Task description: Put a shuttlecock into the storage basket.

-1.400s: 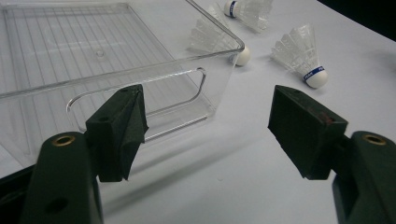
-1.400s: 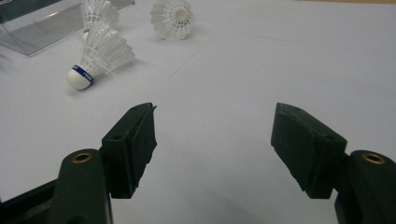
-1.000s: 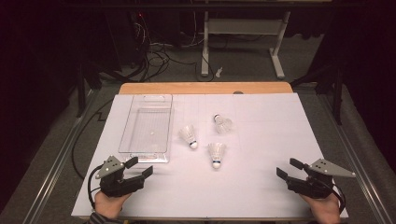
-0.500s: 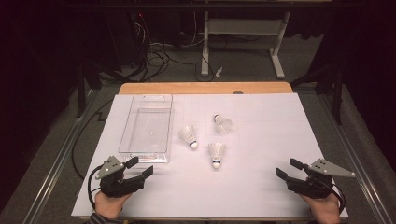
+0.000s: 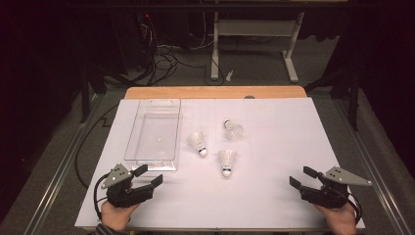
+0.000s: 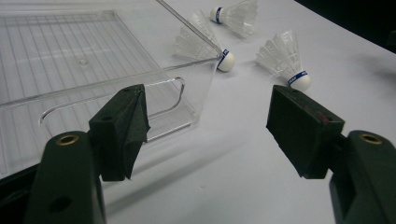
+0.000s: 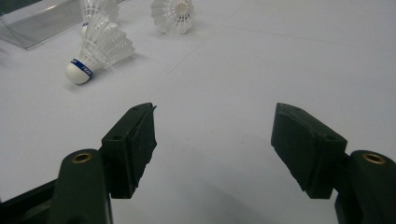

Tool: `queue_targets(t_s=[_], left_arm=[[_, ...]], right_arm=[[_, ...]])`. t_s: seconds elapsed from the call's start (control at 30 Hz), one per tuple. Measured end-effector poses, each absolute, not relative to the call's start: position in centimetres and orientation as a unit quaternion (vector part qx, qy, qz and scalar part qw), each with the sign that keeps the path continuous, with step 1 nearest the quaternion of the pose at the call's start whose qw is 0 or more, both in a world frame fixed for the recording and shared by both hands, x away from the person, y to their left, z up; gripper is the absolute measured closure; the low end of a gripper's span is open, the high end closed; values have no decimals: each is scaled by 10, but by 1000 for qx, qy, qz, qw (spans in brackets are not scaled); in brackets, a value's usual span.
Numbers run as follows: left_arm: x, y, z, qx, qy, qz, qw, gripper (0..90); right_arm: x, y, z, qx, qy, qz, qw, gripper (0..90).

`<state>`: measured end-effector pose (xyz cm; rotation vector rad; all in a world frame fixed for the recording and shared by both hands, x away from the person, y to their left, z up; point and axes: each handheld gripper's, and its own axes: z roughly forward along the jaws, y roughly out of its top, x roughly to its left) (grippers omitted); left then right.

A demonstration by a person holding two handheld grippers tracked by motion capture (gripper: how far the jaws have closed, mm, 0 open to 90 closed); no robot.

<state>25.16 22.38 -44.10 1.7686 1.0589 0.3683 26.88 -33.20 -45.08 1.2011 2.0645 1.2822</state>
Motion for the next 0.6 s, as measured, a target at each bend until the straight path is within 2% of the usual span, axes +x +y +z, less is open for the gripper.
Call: queue_targets(t_s=[0.6], left_arm=[[254, 213, -432, 732, 426, 150, 510, 305]], right_arm=[[269, -332, -451, 432, 744, 463, 214, 314]])
